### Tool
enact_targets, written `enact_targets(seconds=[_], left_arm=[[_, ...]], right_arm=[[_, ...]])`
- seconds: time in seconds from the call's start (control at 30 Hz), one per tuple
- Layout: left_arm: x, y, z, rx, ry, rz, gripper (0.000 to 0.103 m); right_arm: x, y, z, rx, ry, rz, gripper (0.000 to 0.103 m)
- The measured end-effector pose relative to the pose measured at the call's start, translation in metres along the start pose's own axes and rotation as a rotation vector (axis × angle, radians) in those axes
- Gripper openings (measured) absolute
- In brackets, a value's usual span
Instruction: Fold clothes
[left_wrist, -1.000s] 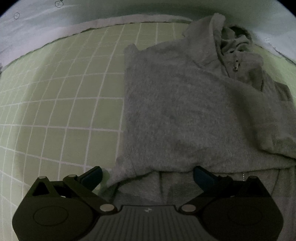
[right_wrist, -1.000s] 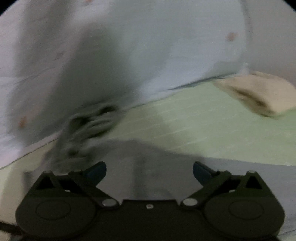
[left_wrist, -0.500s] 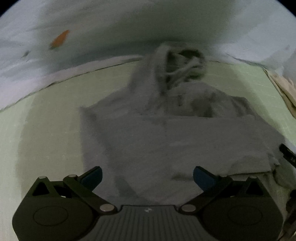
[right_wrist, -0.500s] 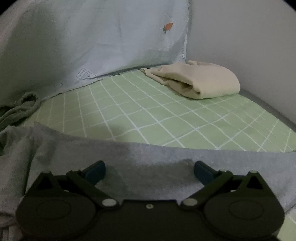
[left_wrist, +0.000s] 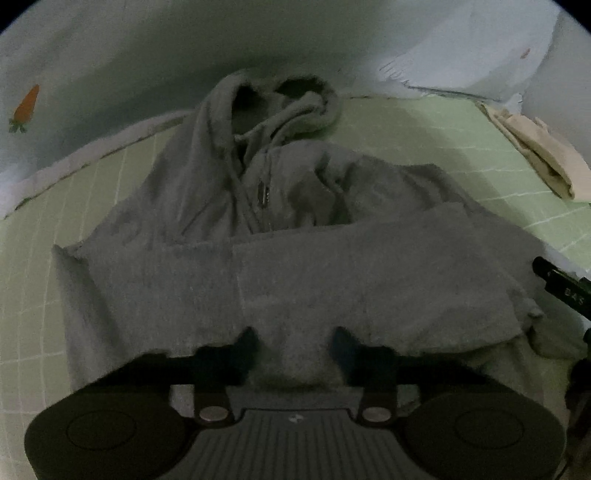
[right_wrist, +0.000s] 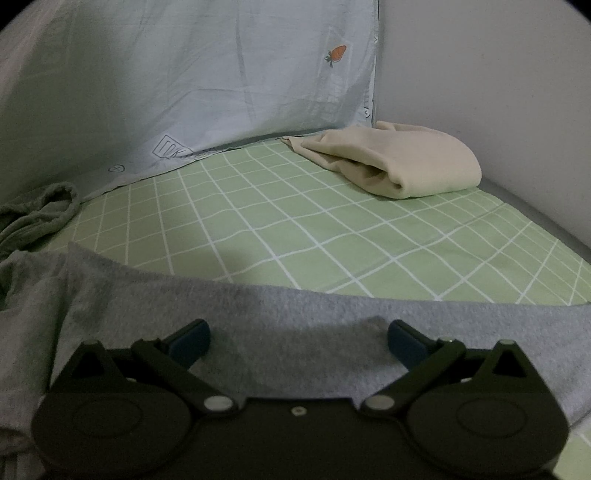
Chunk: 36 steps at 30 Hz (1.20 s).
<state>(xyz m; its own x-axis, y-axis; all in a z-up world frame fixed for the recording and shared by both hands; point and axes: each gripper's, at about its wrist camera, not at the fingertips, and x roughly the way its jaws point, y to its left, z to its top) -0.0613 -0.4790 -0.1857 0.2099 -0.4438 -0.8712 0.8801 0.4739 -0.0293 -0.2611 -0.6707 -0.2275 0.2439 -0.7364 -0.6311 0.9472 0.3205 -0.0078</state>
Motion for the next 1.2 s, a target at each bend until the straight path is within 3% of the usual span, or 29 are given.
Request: enact_targets(seconds=[0.07,0.13,0.27,0.5,0.73,0.83,0.97,1.1,1.2], left_arm=[[-0.002,-0.001,-0.001,0.008,-0.016,0.013,0.011],[-0.007,0.001,-0.003,-0.016,-0.024,0.022,0.007],[-0.026,0.013,-0.002,-0.067,-0.07,0.028,0.007],[-0.069,0.043,-0.01,-0.082,-0.158,0.176,0.007],[-0.062,0.092,-0.033,-0.264,-0.061,0.255,0.008],[-0.049,0.104,-0.039,-0.301,-0.003,0.26,0.019],[-0.041,0.105,-0.04,-0.316,0.044,0.351,0.063],[-0.05,0.103,-0.032,-0.315,0.018,0.346,0.074],[-0.067,0.095,-0.03,-0.311,-0.03,0.341,0.076]], right_arm=[[0.0,0.0,0.0,0.0,0.0,0.0,0.103],[0.0,0.0,0.0,0.001,0.0,0.001,0.103],[0.0,0.0,0.0,0.001,0.001,0.001,0.103],[0.0,0.0,0.0,0.002,0.001,0.001,0.103],[0.0,0.0,0.0,0.003,0.001,0.0,0.103],[0.0,0.001,0.0,0.003,0.001,0.0,0.103],[0.0,0.001,0.0,0.001,0.002,-0.001,0.103],[0.0,0.001,0.0,0.002,0.002,0.002,0.103],[0.0,-0.002,0.0,0.005,0.004,0.015,0.103]])
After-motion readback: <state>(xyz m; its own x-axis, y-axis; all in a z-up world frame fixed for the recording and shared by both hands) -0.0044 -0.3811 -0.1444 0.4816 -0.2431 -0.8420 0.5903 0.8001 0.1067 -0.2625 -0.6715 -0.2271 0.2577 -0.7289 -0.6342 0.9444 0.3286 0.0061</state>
